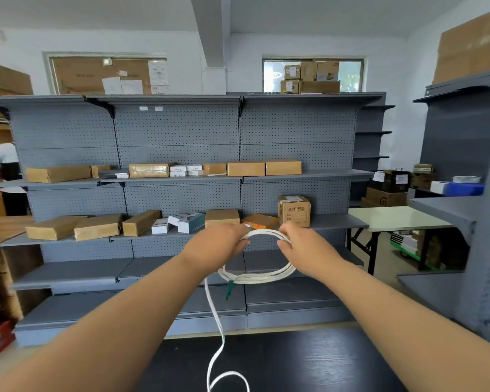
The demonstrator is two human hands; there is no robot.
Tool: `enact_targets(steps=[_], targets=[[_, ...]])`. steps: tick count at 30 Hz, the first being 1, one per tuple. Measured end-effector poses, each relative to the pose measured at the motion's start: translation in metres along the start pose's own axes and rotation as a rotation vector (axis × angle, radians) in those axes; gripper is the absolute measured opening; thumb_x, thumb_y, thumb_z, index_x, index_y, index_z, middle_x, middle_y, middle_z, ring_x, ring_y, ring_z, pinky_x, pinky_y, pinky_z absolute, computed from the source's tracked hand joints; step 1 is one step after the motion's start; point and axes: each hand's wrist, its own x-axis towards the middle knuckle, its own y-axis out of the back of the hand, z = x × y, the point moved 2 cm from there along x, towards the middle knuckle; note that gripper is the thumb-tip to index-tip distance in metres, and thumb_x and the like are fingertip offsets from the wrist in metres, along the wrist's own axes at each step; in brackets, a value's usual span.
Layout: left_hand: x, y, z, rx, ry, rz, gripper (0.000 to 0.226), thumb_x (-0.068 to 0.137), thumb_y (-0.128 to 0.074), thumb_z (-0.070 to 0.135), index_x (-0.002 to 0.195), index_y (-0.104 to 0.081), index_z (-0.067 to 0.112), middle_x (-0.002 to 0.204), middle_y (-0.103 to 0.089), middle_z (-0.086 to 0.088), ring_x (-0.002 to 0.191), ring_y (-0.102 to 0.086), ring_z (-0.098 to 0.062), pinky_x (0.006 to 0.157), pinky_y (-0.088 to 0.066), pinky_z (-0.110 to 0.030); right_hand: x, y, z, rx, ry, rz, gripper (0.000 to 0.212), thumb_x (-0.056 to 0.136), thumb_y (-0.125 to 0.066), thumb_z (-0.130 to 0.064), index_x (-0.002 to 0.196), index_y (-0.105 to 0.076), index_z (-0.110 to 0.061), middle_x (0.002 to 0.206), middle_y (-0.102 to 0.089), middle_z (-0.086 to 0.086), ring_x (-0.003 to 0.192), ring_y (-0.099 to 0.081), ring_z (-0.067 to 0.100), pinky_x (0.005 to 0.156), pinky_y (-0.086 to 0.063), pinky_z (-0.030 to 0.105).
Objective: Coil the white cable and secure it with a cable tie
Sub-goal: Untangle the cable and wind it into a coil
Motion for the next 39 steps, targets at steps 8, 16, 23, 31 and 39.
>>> enact_targets(steps=[8, 16, 23, 31, 39], targets=[[-0.004, -0.003, -0.01, -0.16, -0.006, -0.033, 0.02, 0.095, -0.048, 0.034, 0.098, -0.057, 0.016, 0.086, -0.06, -0.004, 0.076, -0.052, -0.019, 0.063, -0.038, -0.03, 0.002, -0.006, -0.016, -0.311, 0.165, -0.072, 0.028, 0.103, -0.027, -0.03, 0.113, -0.044, -0.011, 0.089, -0.059, 0.01, 0.073, -0.051, 0.025, 0.057, -0.035, 0.035], [-0.022, -0.026, -0.02, -0.789, 0.206, -0.066, 0.022, 0.096, -0.045, 0.035, 0.091, -0.059, 0.019, 0.075, -0.06, 0.006, 0.069, -0.053, -0.01, 0.075, -0.046, -0.03, 0.006, 0.005, -0.004, -0.129, 0.045, -0.141, 0.024, 0.102, -0.028, -0.029, 0.103, -0.046, -0.014, 0.077, -0.051, 0.004, 0.068, -0.05, 0.02, 0.061, -0.038, 0.036], [-0.034, -0.045, -0.009, -1.27, 0.426, 0.005, 0.056, 0.092, -0.027, 0.056, 0.1, -0.066, 0.016, 0.08, -0.071, 0.0, 0.085, -0.063, -0.018, 0.086, -0.048, -0.033, 0.001, 0.02, 0.006, 0.145, -0.061, -0.148, 0.022, 0.101, -0.033, -0.025, 0.088, -0.045, -0.012, 0.084, -0.052, 0.01, 0.067, -0.043, 0.018, 0.063, -0.034, 0.032], [-0.031, -0.047, 0.02, -1.22, 0.34, 0.151, 0.03, 0.08, -0.07, 0.031, 0.103, -0.051, 0.035, 0.104, -0.065, -0.007, 0.097, -0.062, -0.019, 0.087, -0.053, -0.028, -0.006, 0.025, 0.022, 0.293, -0.12, -0.068, 0.027, 0.102, -0.031, -0.024, 0.099, -0.053, -0.008, 0.087, -0.06, 0.01, 0.059, -0.043, 0.012, 0.056, -0.034, 0.028], [-0.014, -0.029, 0.035, -0.814, 0.397, 0.297, 0.015, 0.098, -0.043, 0.029, 0.089, -0.049, 0.019, 0.081, -0.068, -0.005, 0.075, -0.066, -0.024, 0.07, -0.056, -0.032, -0.017, 0.027, 0.032, 0.103, -0.034, -0.038, 0.024, 0.1, -0.036, -0.028, 0.101, -0.051, -0.009, 0.094, -0.064, 0.01, 0.08, -0.059, 0.024, 0.068, -0.045, 0.035]])
